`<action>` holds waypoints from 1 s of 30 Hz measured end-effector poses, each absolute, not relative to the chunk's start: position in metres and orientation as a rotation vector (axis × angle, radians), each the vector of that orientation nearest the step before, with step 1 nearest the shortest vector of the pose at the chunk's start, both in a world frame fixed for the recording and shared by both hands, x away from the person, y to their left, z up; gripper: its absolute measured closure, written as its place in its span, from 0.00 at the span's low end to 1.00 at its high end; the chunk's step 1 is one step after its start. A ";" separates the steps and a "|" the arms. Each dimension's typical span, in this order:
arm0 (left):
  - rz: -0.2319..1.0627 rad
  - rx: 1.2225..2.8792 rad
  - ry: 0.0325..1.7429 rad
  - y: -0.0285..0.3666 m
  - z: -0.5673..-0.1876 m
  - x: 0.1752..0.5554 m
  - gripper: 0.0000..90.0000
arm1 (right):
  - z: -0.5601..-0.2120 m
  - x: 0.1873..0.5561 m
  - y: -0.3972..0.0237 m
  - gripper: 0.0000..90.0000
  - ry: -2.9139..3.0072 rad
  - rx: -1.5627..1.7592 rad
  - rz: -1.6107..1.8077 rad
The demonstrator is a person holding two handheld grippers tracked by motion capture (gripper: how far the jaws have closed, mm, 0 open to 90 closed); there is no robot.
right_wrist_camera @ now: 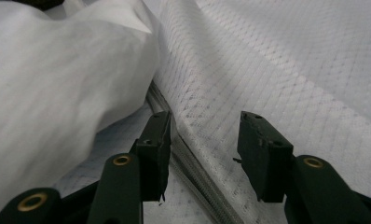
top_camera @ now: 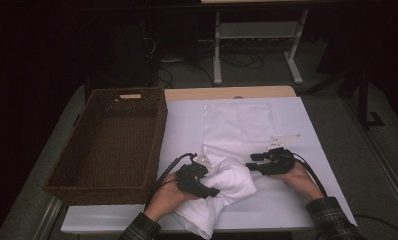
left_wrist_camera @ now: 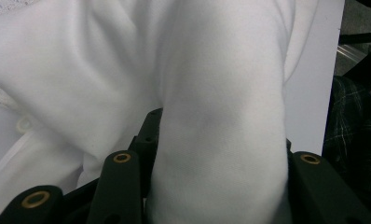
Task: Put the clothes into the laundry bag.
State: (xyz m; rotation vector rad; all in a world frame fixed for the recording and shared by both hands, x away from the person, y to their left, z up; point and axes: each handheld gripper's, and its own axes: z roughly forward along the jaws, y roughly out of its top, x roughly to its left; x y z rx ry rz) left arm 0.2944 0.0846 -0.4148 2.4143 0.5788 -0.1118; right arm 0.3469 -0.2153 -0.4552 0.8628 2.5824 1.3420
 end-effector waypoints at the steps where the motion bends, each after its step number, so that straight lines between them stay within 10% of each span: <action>1: -0.112 2.414 0.579 0.085 -0.415 0.294 0.61 | -0.455 0.347 -0.215 0.60 2.582 0.863 1.342; 30: -0.115 2.403 0.578 0.086 -0.417 0.295 0.61 | -0.461 0.351 -0.198 0.91 2.574 0.792 1.247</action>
